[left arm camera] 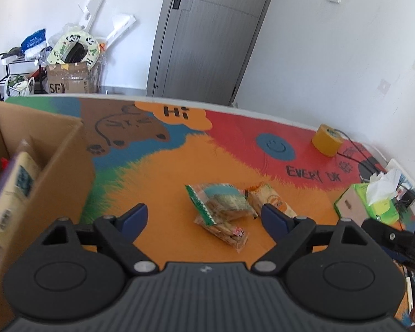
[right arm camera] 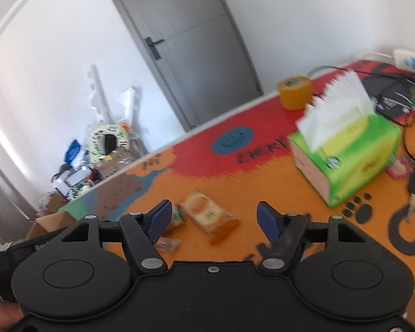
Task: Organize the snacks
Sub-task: 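Grasp the blue-green plum candy packet with the right gripper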
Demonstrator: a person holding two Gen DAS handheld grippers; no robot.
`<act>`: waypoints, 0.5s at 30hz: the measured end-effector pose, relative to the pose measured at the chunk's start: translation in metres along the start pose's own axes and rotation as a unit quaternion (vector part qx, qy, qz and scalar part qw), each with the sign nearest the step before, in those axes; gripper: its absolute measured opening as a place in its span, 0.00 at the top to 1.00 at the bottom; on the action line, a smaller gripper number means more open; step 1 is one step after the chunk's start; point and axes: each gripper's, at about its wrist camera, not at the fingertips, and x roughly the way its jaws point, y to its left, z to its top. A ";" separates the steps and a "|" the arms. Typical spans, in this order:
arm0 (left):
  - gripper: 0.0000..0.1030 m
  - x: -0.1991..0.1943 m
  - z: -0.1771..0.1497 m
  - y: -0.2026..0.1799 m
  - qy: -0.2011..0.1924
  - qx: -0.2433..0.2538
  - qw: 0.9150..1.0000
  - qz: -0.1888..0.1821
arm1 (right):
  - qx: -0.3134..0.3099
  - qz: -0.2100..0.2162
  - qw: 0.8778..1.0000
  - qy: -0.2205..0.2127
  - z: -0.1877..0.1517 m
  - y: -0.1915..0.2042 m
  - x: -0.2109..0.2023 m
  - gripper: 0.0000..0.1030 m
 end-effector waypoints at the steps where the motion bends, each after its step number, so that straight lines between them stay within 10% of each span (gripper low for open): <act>1: 0.15 0.004 -0.001 -0.002 0.004 0.002 1.000 -0.001 | 0.005 -0.007 1.000 0.003 -0.003 -0.005 0.002 0.35; 15: 0.17 0.054 -0.020 -0.021 0.032 0.015 0.999 0.023 | 0.012 -0.047 0.998 0.041 -0.040 -0.043 0.011 0.36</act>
